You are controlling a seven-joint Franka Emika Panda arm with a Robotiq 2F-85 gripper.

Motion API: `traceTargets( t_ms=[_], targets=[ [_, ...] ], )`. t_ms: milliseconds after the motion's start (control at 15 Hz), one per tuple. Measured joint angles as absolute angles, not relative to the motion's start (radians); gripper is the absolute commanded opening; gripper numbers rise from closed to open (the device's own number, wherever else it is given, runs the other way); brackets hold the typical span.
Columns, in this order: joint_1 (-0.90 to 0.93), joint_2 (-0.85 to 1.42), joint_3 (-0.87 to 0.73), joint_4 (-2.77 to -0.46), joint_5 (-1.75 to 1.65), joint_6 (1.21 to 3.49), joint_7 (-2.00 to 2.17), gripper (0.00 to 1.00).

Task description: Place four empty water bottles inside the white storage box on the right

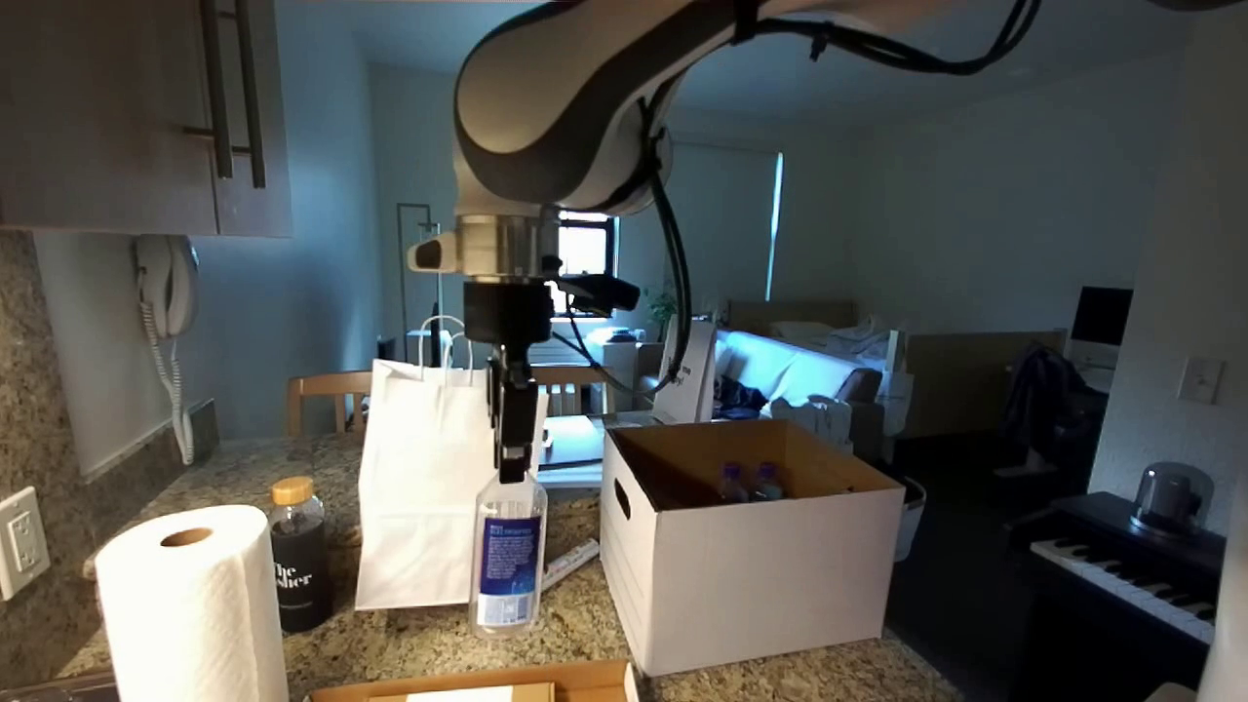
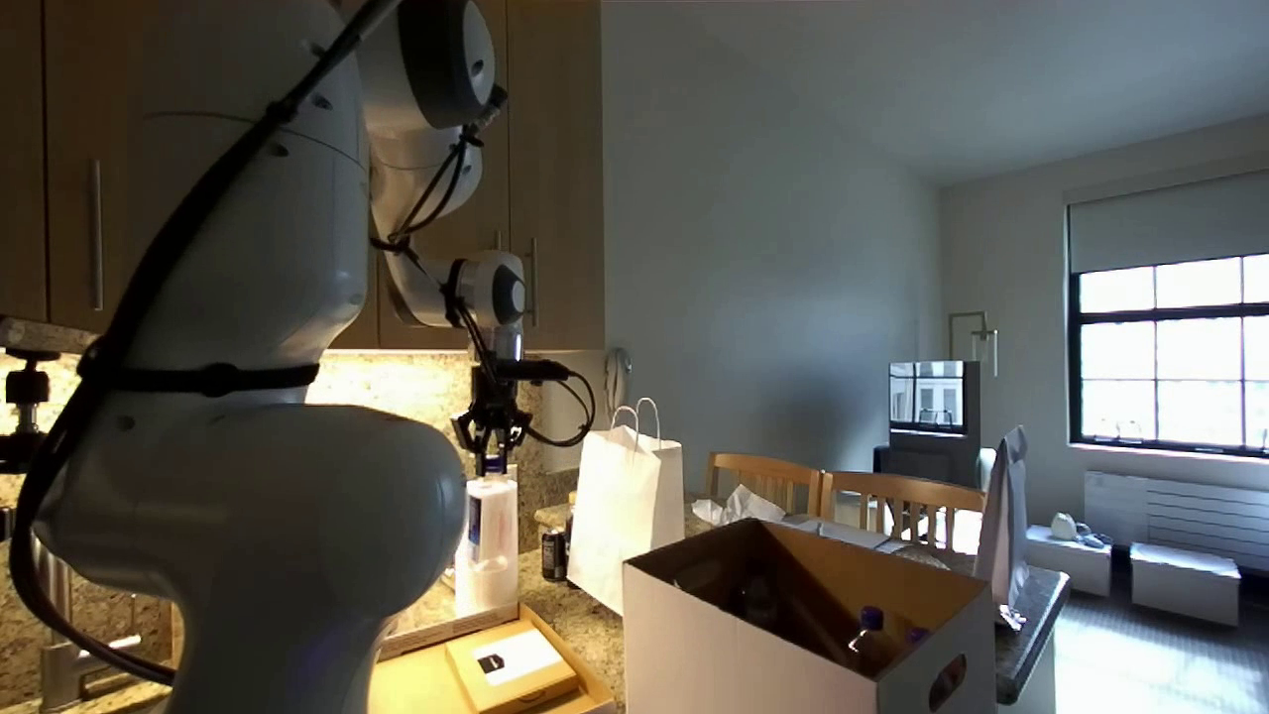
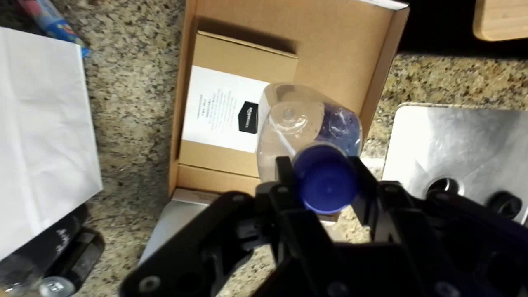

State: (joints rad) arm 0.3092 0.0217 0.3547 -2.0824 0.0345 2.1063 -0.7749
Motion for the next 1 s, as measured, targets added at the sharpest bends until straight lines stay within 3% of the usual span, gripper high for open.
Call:
traceTargets(
  t_ms=[1000],
  targets=[
    [0.213,-0.244,0.078,-2.036,0.148,2.1,-0.533,0.12]
  ],
)
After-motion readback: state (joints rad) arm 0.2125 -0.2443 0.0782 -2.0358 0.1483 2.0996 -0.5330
